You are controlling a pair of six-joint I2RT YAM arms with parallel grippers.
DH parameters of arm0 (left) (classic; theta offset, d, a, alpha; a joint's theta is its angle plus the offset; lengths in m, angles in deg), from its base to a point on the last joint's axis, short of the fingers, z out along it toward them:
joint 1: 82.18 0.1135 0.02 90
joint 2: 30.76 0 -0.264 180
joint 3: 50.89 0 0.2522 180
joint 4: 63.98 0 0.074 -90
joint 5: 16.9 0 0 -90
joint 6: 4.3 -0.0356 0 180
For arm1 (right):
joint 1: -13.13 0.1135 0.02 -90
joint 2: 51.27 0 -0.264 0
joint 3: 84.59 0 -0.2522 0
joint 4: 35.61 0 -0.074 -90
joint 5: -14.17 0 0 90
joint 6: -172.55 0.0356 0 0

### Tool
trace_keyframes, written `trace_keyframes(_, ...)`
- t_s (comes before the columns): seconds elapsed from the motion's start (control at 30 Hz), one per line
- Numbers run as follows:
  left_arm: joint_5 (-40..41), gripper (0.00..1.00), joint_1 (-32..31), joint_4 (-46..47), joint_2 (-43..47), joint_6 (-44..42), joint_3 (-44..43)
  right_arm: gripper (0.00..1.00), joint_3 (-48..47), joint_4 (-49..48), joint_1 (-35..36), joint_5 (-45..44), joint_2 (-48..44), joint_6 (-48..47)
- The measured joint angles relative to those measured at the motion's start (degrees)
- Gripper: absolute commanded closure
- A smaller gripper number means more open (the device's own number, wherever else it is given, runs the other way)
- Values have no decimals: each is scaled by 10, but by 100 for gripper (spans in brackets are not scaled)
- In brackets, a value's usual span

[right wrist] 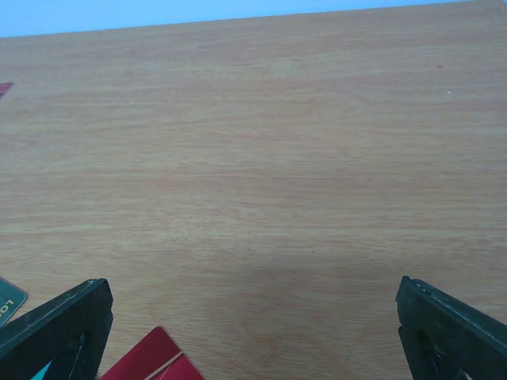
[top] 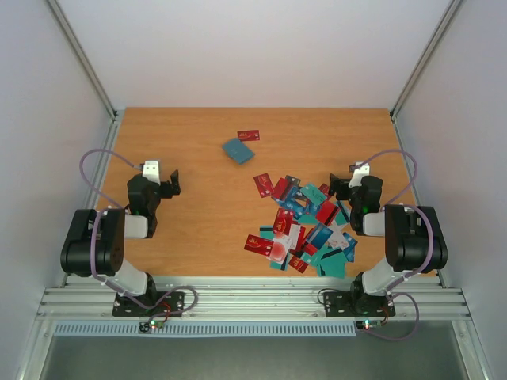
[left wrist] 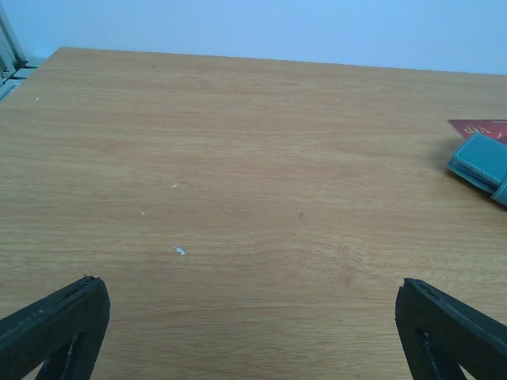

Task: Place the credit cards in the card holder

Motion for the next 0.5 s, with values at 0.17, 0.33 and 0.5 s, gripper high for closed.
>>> trace_keyframes(0.17,5,1,0,0,0,0,0,1,0,0,0,0,0,0)
trace_keyframes(0.33,35,1,0,-10,9,3,0,2,0,0,0,-6,0,0)
trace_keyframes(0.5,60,1,0,-105,102,9,-15,1,-7,45,14,-46,-24,1)
